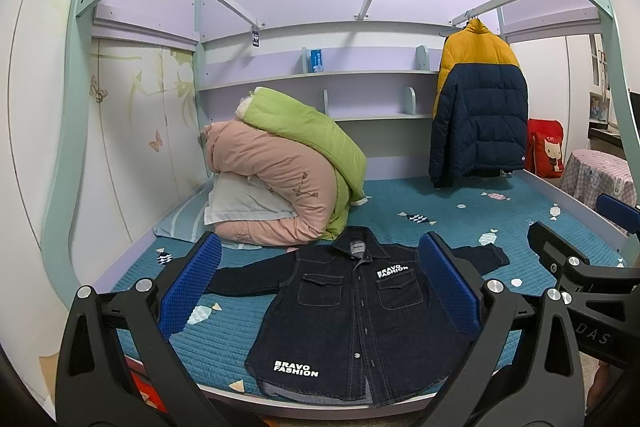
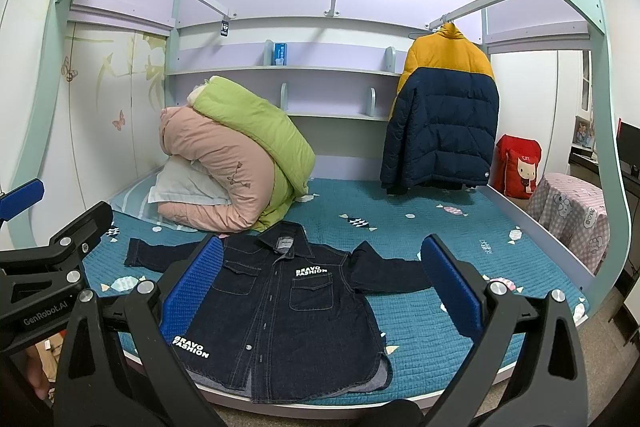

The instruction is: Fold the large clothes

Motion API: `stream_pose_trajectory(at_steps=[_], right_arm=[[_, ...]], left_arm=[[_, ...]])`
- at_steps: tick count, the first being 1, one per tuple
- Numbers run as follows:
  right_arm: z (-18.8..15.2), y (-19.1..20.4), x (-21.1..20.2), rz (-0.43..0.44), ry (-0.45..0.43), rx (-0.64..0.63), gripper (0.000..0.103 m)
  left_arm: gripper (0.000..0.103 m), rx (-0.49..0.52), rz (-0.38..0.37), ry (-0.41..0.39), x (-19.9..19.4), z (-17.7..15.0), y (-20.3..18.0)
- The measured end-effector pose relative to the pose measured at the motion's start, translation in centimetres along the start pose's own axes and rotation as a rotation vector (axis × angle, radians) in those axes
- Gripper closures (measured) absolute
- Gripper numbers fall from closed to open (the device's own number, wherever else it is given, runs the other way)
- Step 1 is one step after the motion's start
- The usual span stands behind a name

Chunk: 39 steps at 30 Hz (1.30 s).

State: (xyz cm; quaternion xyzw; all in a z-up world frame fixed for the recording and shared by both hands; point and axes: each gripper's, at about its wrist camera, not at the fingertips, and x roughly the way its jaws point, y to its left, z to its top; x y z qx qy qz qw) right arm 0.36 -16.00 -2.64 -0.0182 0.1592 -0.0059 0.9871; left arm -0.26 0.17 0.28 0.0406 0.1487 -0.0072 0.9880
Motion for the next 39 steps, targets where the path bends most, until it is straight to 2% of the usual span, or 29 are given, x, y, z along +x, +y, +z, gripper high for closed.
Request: stream_pose_trajectory(at_steps=[35,39], right_arm=[[0.1,0.0,-0.1,-0.002,-0.002,0.002,0.007],[0.7,-1.1,-0.3,-0.003,0.001,0.002,0.007]], left_arm=[[0.005,0.003,0.002,-0.005,-0.4,0.5,0.1],[0.005,0.001,-0.001,-0.001,-0.7,1.0,0.7]])
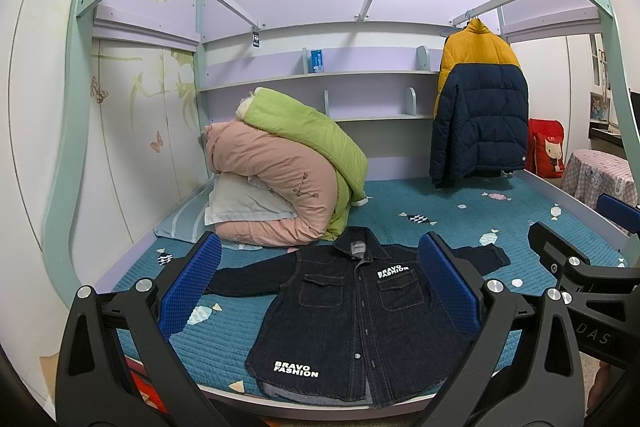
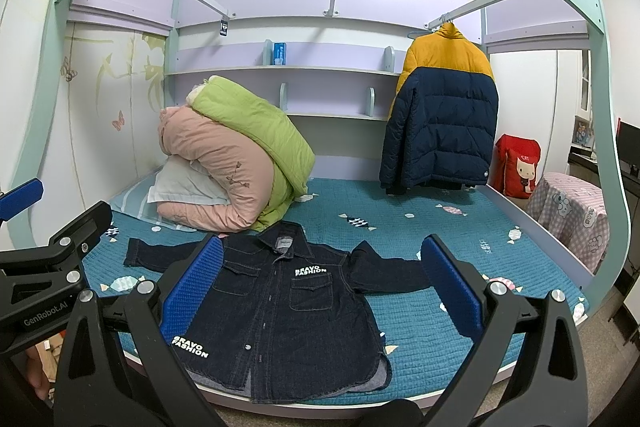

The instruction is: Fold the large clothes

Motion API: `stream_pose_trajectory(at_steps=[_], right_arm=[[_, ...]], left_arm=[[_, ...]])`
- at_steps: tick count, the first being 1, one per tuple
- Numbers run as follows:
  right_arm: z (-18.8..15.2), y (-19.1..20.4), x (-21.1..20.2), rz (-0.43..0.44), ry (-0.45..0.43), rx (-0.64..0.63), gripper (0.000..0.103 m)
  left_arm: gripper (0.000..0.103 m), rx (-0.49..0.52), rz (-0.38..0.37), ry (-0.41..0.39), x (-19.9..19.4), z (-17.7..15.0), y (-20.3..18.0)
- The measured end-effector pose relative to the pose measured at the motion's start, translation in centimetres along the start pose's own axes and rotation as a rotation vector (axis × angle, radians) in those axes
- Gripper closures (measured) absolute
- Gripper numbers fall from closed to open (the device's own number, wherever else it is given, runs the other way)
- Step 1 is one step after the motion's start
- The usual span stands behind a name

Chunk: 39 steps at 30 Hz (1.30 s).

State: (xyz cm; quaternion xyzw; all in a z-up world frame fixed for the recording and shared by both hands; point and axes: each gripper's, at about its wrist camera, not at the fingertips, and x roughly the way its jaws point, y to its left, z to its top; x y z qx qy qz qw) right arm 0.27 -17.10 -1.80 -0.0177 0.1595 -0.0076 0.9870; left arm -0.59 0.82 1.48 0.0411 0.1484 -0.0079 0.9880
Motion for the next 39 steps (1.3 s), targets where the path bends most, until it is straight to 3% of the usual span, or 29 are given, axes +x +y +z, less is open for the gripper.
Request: stream_pose_trajectory(at_steps=[15,21,28,34,39], right_arm=[[0.4,-0.8,0.0,0.001,0.006,0.0,0.007],[-0.9,0.3,2.1,-0.006,0.03,-0.001,0.007],[-1.8,1.2,6.2,0.001,0.095,-0.003,0.007],[-3.6,2.1,11.6,0.003,0.144,0.0,0.007],[-5.3,3.5,18.1,0.006,0.231,0.024,0.007]], left_arm=[[0.005,-0.002,-0.001,0.006,0.2,0.6,1.3],[0.005,-0.003,-0.01,0.032,2.2,0.0,2.2],[0.005,0.007,-0.004,0.097,6.8,-1.4,1.7],[0.005,0.011,-0.027,0.212,13.2,-3.6,2.2],[0.005,-0.045,-0.045,0.324,19.8,-6.5,4.4]])
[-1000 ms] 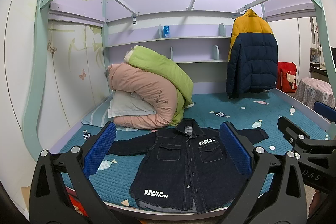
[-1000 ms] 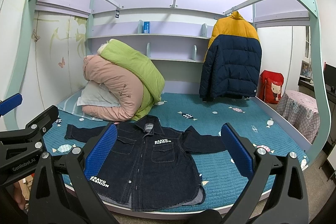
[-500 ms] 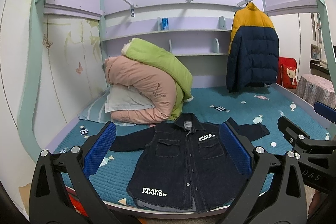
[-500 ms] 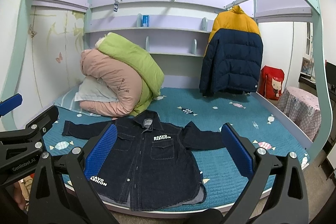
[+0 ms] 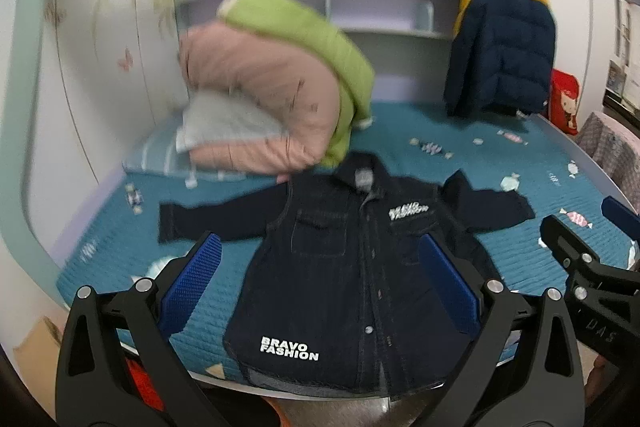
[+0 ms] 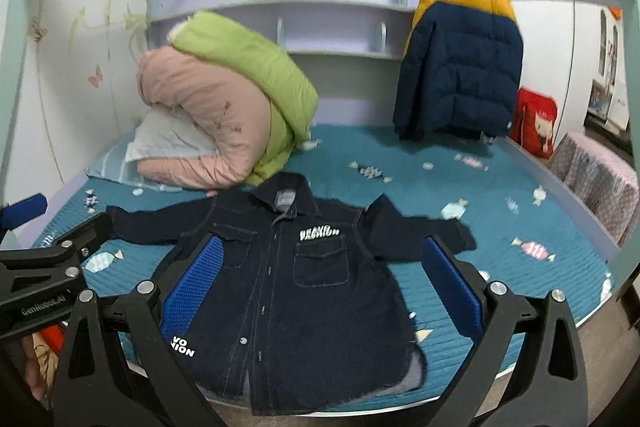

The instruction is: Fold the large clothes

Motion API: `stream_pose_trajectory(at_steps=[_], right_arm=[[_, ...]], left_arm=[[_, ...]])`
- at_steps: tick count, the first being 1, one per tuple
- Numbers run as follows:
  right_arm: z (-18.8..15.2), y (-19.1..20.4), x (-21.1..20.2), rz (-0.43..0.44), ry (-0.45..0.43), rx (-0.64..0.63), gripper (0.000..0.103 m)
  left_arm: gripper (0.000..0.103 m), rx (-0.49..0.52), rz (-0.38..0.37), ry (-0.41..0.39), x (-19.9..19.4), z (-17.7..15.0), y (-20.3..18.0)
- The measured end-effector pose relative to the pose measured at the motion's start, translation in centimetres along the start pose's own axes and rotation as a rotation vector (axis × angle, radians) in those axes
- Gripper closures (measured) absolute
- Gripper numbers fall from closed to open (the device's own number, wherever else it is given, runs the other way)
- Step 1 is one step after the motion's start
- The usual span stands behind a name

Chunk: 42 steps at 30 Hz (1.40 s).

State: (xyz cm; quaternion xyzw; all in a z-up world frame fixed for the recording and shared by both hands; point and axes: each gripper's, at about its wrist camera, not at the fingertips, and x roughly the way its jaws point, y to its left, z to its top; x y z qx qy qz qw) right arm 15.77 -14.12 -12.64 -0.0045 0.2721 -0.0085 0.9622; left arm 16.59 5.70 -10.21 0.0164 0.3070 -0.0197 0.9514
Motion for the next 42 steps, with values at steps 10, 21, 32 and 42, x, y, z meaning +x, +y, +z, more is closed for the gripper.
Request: stream_pose_trajectory(at_steps=[10,21,32,42], right_arm=[[-1.1,6.8,15.5,0.06,0.189,-0.019,0.007],[-2.8,12.7,28.8,0.096,0.331,-0.039,0.007],[-4.5,15.4,34.6,0.127,0.39,-0.068,0.007],[-3.4,18.0,37.0,0.16,0.365,-0.092,0.007]], left_arm=[[0.005,-0.278,-0.009,0.188,15.5,-2.3,12.5],[0.005,-0.622,0.07,0.331,31.4,-6.3,30.1],[0.005,-0.781,0.265,0.391,39.0,-8.9,38.9],[0.041,-0.589,0.354,0.385,41.3,-7.5,38.9]])
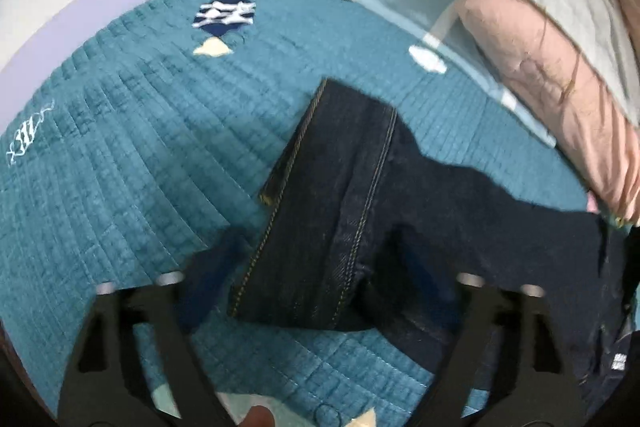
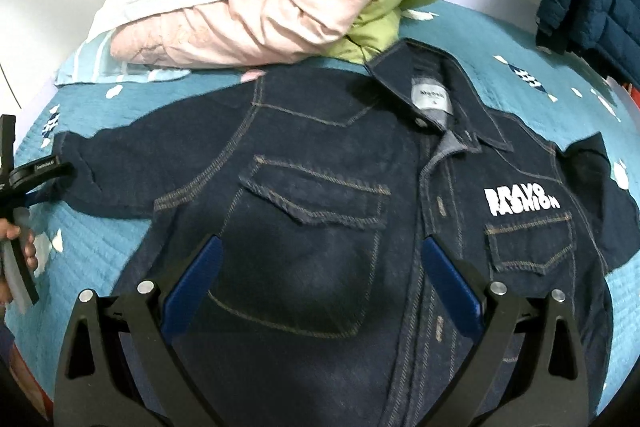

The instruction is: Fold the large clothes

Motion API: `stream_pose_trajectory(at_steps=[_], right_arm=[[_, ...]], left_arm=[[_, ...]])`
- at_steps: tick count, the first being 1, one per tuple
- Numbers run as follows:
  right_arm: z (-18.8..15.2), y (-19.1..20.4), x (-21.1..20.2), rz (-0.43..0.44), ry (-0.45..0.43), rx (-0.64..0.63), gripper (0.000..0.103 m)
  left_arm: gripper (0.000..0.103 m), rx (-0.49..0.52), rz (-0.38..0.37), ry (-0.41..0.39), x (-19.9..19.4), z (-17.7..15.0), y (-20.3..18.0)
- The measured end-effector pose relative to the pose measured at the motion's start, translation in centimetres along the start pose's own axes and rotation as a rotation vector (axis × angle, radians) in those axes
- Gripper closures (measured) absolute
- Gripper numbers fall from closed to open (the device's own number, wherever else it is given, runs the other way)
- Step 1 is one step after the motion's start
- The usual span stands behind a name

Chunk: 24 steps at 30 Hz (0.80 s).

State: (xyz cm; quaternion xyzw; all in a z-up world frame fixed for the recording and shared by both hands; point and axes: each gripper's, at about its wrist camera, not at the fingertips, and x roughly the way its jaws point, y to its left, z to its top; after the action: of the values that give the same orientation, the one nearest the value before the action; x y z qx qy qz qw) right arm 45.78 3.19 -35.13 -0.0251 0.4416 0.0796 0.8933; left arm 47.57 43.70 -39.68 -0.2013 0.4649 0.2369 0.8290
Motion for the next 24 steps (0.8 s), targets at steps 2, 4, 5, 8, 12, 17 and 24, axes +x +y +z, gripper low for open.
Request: stream_pose_trajectory(at_steps=[2,4,5,8,12,17,24], right_arm=[[0.7,0.7,0.6,0.015,-0.01,-0.002,0.007],[1.2,1.5,1.2,0.041,-0.022,-0.009,0.007],[1.5,2.0,1.7,0.064,-0.027,-0.013,0.007],[2.4,3.4,2.9,0.123,-0.027,-0.016,0.01],[3.4,5.5,5.3,0.25,0.043,-0.007,0.065],[2.5,7.9,8.6,0.326,0.148,-0.034,0.094],[2.9,4.0,9.8,0.525,0.209,0.135,0.093]], left_arm=[[0.061,0.005,-0.024,0.003,-0.4,0.1,0.1],[0.076,0.025,-0.053,-0.005,-0.9,0.3,-0.2],[0.083,0.035,-0.067,-0.012,-1.5,0.3,-0.4],[0.087,0.099,-0.112,-0.071,-4.3,0.4,-1.9],[0.087,0.153,-0.197,-0.135,-8.7,0.7,-4.3],[0.096,0.226,-0.341,-0.271,-16.8,0.9,-9.0],[0.096,0.317,-0.417,-0.282,-20.9,0.4,-17.5]])
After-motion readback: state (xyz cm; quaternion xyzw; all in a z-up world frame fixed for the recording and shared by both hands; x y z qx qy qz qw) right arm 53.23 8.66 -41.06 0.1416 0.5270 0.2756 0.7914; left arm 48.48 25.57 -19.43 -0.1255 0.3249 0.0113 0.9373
